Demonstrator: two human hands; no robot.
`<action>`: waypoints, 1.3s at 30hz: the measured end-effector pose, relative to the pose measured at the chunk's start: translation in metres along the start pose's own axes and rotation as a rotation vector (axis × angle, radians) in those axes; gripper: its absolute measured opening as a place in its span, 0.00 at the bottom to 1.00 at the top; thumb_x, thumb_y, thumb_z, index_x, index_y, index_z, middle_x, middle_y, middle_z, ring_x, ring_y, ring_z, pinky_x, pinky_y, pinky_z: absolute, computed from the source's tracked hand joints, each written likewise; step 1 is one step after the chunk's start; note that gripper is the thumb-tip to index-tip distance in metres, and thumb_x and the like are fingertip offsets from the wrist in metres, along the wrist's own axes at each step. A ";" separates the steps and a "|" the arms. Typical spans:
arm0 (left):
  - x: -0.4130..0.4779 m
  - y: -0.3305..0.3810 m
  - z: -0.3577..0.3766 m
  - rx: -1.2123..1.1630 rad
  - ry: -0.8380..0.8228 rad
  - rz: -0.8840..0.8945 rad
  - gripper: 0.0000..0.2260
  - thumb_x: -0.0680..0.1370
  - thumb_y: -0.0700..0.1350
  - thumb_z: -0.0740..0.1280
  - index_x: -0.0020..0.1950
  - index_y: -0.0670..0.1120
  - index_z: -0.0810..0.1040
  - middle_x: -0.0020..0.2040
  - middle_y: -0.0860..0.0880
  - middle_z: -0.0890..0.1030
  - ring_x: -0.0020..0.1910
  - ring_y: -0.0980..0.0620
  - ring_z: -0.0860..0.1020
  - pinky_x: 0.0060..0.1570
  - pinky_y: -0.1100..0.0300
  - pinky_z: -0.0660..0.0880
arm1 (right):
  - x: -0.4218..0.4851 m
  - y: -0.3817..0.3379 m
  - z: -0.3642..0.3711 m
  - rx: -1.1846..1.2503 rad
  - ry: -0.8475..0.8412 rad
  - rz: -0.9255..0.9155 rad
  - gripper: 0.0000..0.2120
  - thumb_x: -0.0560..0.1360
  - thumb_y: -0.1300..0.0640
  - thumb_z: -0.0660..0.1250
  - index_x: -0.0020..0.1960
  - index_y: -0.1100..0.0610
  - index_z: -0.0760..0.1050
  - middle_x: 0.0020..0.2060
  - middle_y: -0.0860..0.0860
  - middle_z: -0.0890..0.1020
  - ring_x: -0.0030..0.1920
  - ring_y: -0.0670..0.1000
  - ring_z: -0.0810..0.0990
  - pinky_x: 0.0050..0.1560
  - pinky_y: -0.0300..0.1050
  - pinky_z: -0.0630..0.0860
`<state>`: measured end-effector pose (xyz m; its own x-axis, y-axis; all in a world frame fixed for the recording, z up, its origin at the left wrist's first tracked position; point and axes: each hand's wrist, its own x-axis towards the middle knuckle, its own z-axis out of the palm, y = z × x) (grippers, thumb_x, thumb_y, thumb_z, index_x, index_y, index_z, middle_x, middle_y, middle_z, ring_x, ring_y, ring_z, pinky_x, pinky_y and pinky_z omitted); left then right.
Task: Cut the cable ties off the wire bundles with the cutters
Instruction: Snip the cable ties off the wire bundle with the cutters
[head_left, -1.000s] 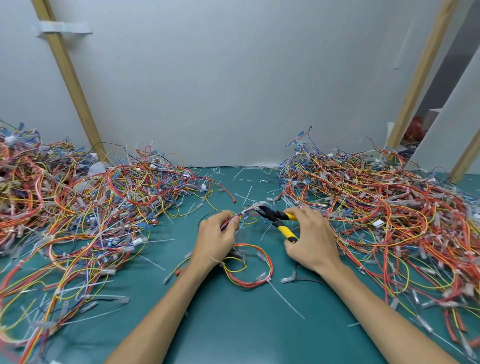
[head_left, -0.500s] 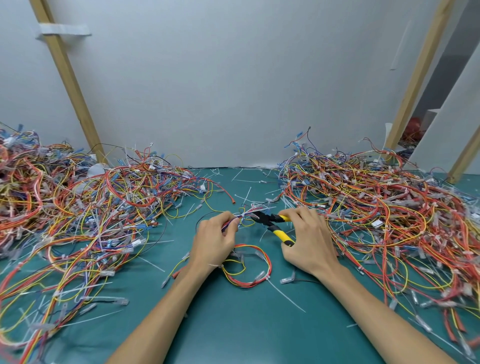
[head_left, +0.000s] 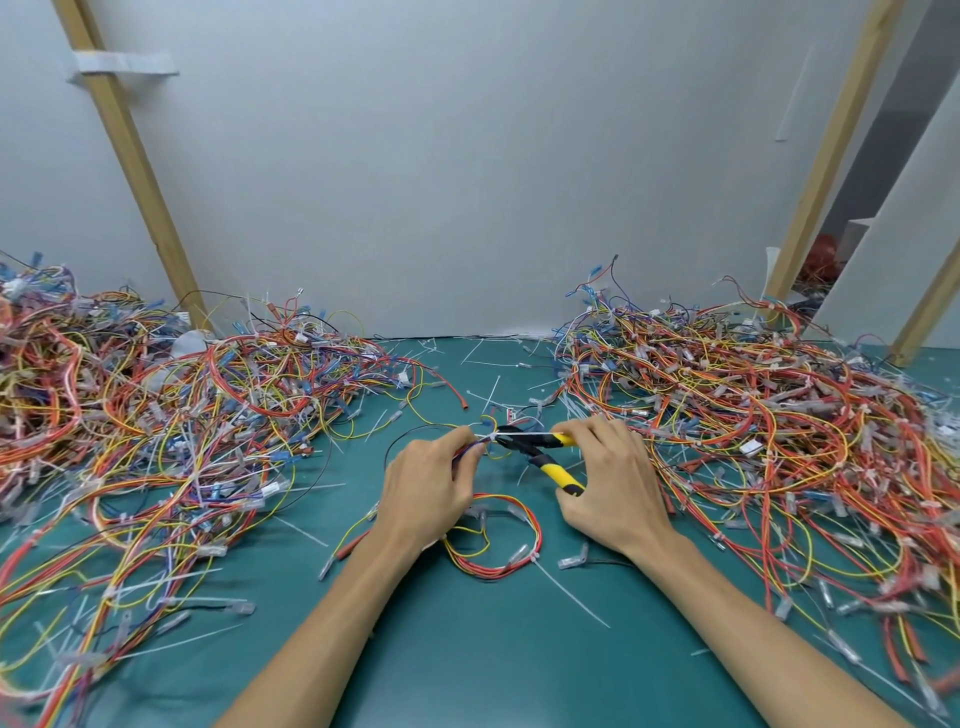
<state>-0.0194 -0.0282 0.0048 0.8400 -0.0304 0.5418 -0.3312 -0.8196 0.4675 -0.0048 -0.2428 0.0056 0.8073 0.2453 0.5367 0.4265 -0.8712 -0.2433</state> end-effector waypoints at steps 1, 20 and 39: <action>0.000 0.000 0.000 -0.009 -0.002 -0.006 0.09 0.80 0.49 0.64 0.41 0.49 0.74 0.26 0.52 0.67 0.31 0.47 0.67 0.32 0.53 0.67 | 0.000 0.000 0.000 0.005 0.004 0.002 0.25 0.62 0.55 0.73 0.58 0.51 0.74 0.50 0.46 0.75 0.52 0.51 0.71 0.54 0.46 0.68; -0.001 0.000 -0.002 0.037 -0.030 0.047 0.07 0.80 0.50 0.63 0.46 0.50 0.77 0.31 0.49 0.77 0.37 0.42 0.75 0.35 0.51 0.72 | 0.000 -0.002 0.001 -0.053 0.060 -0.053 0.25 0.59 0.58 0.75 0.55 0.51 0.78 0.45 0.46 0.79 0.46 0.52 0.74 0.47 0.45 0.71; -0.002 -0.001 -0.002 -0.033 -0.077 0.020 0.08 0.79 0.48 0.65 0.40 0.51 0.76 0.27 0.53 0.70 0.36 0.43 0.74 0.35 0.53 0.70 | 0.002 -0.001 -0.008 -0.134 -0.056 -0.027 0.14 0.69 0.45 0.68 0.49 0.53 0.76 0.39 0.49 0.77 0.40 0.54 0.77 0.38 0.44 0.72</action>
<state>-0.0217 -0.0261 0.0048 0.8631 -0.0914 0.4966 -0.3612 -0.7989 0.4808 -0.0065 -0.2445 0.0133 0.8194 0.2899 0.4946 0.3935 -0.9118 -0.1174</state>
